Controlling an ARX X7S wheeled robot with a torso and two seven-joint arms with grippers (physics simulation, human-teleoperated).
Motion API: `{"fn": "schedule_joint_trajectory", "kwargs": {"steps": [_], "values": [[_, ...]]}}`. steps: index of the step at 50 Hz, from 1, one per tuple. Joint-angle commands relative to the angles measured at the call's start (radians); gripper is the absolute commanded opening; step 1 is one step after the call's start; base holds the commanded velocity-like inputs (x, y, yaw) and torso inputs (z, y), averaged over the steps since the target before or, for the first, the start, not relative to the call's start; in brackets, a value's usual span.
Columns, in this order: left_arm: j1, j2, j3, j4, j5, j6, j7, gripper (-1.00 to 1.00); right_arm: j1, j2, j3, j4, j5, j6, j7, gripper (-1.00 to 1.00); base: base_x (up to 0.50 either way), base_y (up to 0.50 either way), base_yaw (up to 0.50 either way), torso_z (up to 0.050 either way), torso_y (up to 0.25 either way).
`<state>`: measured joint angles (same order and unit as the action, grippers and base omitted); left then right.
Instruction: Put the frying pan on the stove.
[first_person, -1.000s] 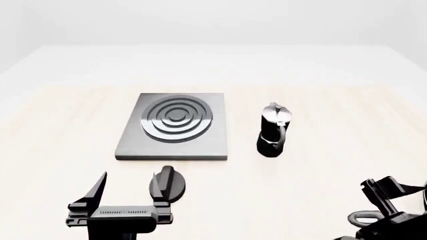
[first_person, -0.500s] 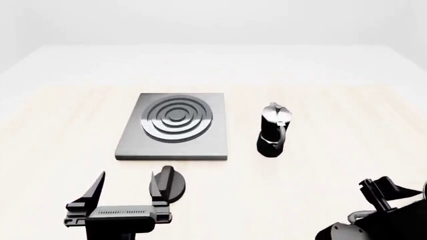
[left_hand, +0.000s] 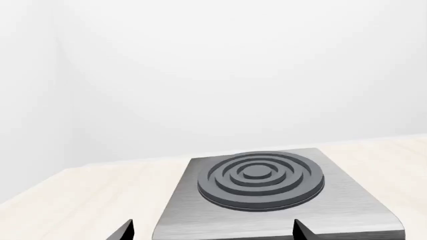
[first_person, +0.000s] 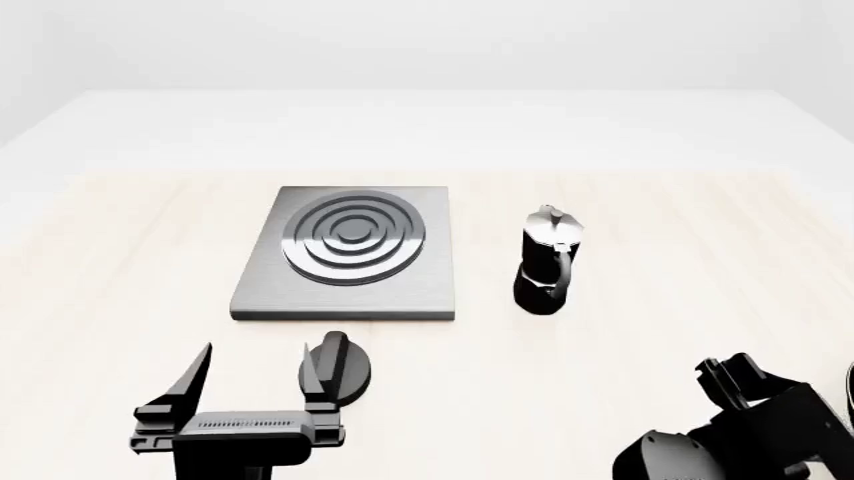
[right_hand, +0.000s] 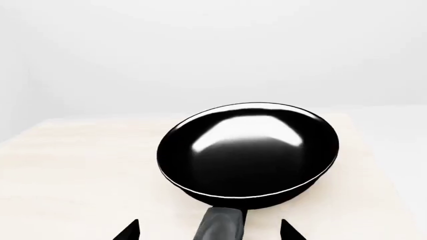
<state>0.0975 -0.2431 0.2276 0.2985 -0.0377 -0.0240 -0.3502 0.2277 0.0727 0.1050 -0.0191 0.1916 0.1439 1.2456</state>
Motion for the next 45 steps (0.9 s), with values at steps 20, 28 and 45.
{"fn": "schedule_joint_trajectory", "kwargs": {"steps": [20, 28, 45], "values": [[-0.001, -0.012, 0.01, 0.004, -0.006, 0.002, -0.015, 1.0, 0.1, -0.021, -0.025, 0.136, 0.077, -0.037, 0.048, 1.0, 0.0, 0.0, 0.0, 0.0, 0.0], [-0.004, -0.015, 0.009, -0.001, -0.011, 0.005, -0.019, 1.0, 0.118, -0.011, -0.03, 0.156, 0.086, -0.037, 0.063, 1.0, 0.0, 0.0, 0.0, 0.0, 0.0], [-0.008, -0.02, 0.017, -0.008, -0.013, 0.006, -0.025, 1.0, 0.126, 0.009, -0.024, 0.206, 0.102, -0.06, 0.081, 1.0, 0.0, 0.0, 0.0, 0.0, 0.0]]}}
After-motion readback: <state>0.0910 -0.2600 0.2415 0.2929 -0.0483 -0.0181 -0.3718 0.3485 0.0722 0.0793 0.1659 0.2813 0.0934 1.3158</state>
